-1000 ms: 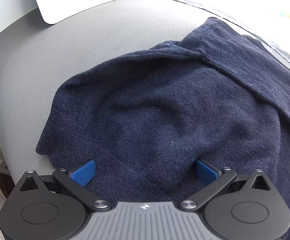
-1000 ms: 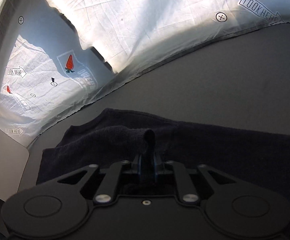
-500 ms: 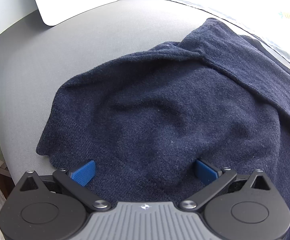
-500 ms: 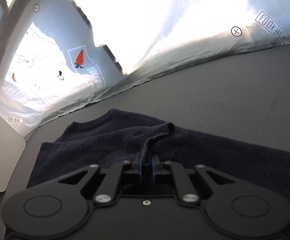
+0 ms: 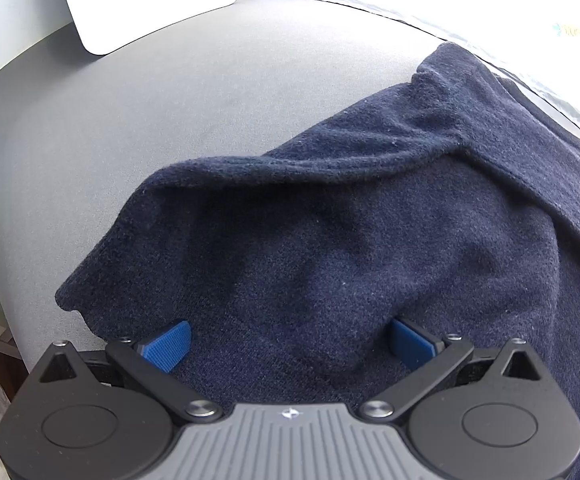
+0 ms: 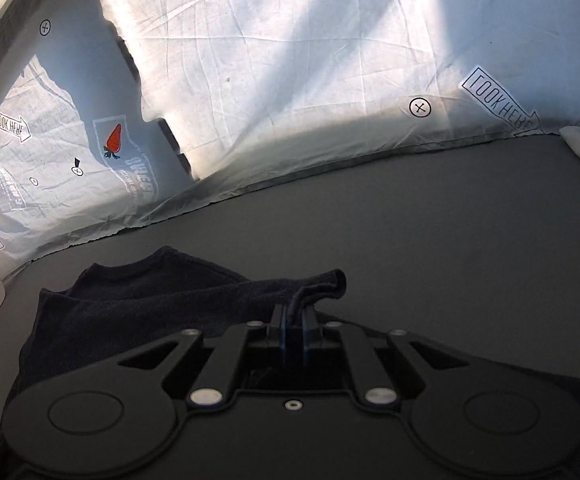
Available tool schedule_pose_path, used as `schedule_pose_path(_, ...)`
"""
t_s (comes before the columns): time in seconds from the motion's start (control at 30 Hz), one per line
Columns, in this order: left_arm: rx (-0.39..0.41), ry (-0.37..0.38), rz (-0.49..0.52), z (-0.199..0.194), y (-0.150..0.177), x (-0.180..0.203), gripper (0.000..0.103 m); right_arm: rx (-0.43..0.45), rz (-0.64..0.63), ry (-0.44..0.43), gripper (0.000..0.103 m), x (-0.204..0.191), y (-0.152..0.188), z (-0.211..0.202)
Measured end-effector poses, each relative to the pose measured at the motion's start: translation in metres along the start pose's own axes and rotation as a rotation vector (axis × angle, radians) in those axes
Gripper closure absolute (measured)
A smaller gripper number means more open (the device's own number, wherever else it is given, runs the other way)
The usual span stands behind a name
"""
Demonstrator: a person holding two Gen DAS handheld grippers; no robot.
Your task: Fold clothes
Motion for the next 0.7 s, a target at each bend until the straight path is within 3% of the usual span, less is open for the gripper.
schedule_pose_path(0.17, 0.001, 0.002, 0.003, 0.009, -0.01, -0.015, 0.0, 0.107, 0.011, 0.001, 0.096, 0.005, -0.021, -0.027)
schedule_pose_path(0.27, 0.0, 0.009, 0.009, 0.011, -0.013, -0.02, 0.0, 0.163, 0.029, 0.052, 0.096, 0.02, -0.035, -0.04)
schedule_pose_path(0.37, 0.002, 0.013, 0.014, 0.012, -0.015, -0.02, 0.0, 0.11, 0.072, 0.117, 0.096, 0.045, -0.02, -0.028)
schedule_pose_path(0.47, 0.006, 0.015, 0.019, 0.013, -0.015, -0.022, 0.0, 0.02, 0.012, 0.193, 0.096, 0.058, 0.017, -0.008)
schedule_pose_path(0.6, 0.01, 0.017, 0.019, 0.013, -0.015, -0.023, 0.0, 0.024, 0.029, 0.202, 0.095, 0.066, 0.047, -0.003)
schedule_pose_path(0.7, 0.018, 0.018, 0.015, 0.012, -0.014, -0.023, 0.0, 0.048, -0.078, 0.239, 0.094, 0.059, 0.05, -0.002)
Point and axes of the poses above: each gripper's, at about its wrist camera, not at the fingertips, and z roughly the way its jaws point, x to its right, y to its underside, the point moved 10 cm from there along z, roughly the way its jaws point, and after that the axes turned 4 degrees about -x, right-handed, at the moved point
